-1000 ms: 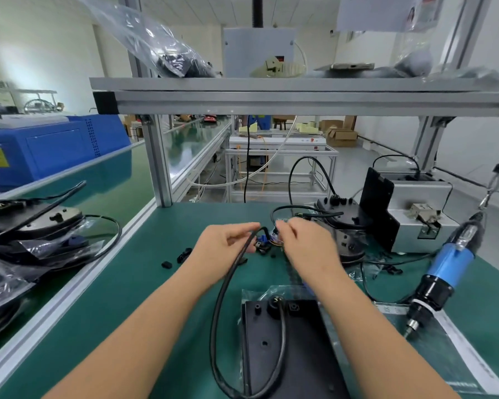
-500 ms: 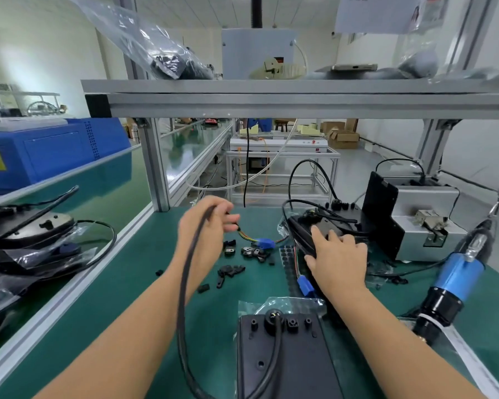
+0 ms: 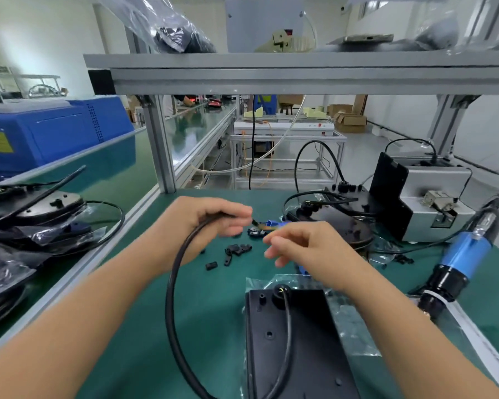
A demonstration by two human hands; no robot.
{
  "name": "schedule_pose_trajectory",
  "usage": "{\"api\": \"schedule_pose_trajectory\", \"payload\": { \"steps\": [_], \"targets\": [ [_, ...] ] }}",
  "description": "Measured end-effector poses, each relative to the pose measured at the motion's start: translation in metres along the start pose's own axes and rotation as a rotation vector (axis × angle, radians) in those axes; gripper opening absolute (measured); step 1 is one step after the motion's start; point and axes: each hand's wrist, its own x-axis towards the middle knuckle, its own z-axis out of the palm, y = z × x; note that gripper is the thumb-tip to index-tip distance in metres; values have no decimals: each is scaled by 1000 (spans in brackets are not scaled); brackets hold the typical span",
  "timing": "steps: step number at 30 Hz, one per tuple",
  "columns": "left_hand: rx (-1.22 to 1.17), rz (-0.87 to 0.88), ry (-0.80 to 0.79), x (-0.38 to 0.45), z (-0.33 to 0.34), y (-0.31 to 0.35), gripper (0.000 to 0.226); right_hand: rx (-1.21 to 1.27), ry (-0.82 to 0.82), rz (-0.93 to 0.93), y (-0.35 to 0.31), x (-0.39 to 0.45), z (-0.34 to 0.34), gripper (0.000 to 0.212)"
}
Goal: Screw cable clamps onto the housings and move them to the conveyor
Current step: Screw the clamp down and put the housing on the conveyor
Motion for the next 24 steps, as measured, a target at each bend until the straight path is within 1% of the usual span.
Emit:
{"api": "schedule_pose_trajectory", "payload": {
  "steps": [2, 4, 7, 8, 9, 10, 12, 13, 15, 17, 19, 20, 21, 22, 23, 24],
  "targets": [
    [-57, -53, -68, -10, 4, -7, 32, 30, -82, -50, -10, -20, 9, 19],
    [83, -19, -111, -23, 11, -11, 33, -14, -162, -105, -14, -43, 20, 26],
    [341, 149, -109, -52, 14, -13, 37, -265, -171, -259, -10, -75, 29, 32],
    [396, 158, -111, -65, 9, -14, 42, -317, -170, -315, -8, -84, 30, 31],
    [413, 115, -95, -81, 3, -15, 48, -337, -157, -368, -4, -90, 30, 28],
    [482, 122, -76, -97, -5, -18, 54, -336, -121, -413, 0, -96, 30, 23],
    [722, 104, -30, -129, -16, -25, 76, -309, -35, -433, 6, -101, 31, 18],
    [792, 67, -21, -141, -19, -33, 88, -289, -16, -426, 7, -101, 31, 17],
    [812, -39, -11, -155, -21, -44, 98, -272, -19, -441, 5, -98, 31, 17],
    [812, -119, -10, -157, -22, -50, 96, -250, -22, -442, 1, -93, 30, 18],
    [859, -183, -98, -154, -28, -51, 90, -218, -25, -400, -1, -88, 29, 21],
    [951, -192, -146, -149, -31, -46, 90, -207, -22, -390, -1, -87, 28, 21],
    [1087, -183, -240, -141, -35, -42, 90, -200, -9, -387, 0, -85, 28, 20],
    [1174, -219, -325, -133, -40, -40, 90, -192, 13, -389, 1, -84, 28, 16],
    [1234, -248, -349, -123, -44, -38, 87, -188, 39, -389, 1, -83, 27, 12],
    [1257, -278, -342, -110, -44, -35, 79, -189, 63, -381, 1, -83, 27, 10]
  ]
}}
